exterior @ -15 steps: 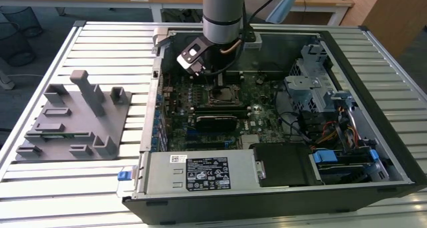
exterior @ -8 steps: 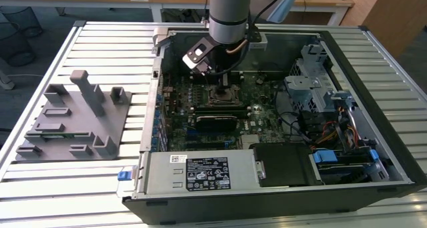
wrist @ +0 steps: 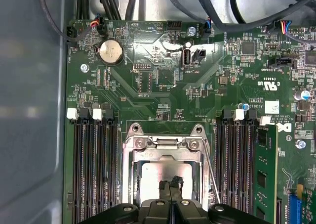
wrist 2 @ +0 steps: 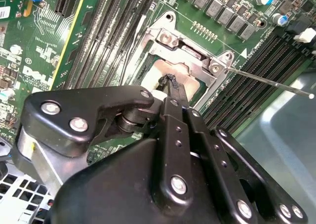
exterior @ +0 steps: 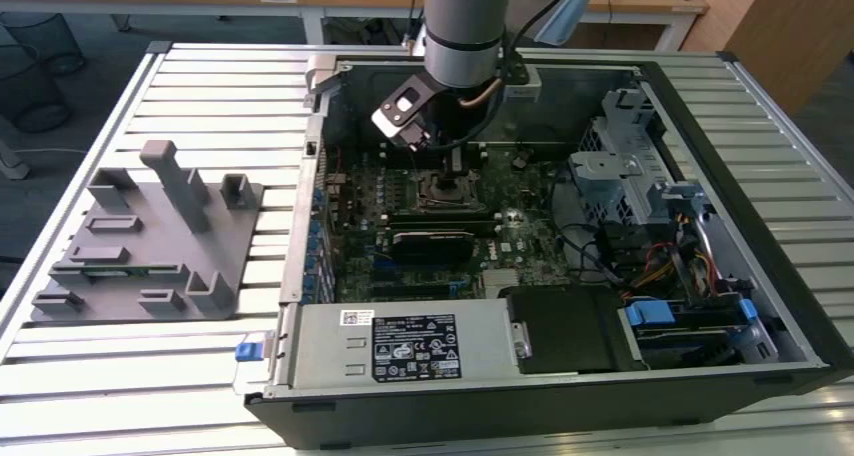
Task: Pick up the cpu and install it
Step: 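Install the first cpu locking lever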
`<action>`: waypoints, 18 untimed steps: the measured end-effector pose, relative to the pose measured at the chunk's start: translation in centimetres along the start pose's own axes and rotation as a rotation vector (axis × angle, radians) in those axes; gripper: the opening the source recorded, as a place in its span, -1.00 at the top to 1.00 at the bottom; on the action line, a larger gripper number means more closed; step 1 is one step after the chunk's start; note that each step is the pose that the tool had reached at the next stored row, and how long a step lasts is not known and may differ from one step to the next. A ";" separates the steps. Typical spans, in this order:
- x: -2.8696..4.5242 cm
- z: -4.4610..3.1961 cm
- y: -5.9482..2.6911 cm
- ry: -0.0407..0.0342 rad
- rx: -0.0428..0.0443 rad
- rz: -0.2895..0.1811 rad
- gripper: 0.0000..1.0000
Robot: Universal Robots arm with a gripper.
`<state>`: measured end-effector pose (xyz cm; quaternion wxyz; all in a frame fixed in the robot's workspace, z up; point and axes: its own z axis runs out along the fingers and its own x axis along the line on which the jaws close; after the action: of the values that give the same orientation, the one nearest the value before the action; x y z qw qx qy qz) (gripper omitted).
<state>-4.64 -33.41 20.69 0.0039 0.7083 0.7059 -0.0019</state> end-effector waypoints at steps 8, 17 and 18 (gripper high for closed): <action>0.00 -0.29 0.03 -0.0001 0.0000 0.000 0.79; 0.00 -0.67 0.03 0.0000 0.0000 0.000 0.79; -0.01 -0.77 0.03 -0.0001 0.0000 0.000 0.79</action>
<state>-4.62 -33.41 21.45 0.0039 0.7083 0.7059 -0.0020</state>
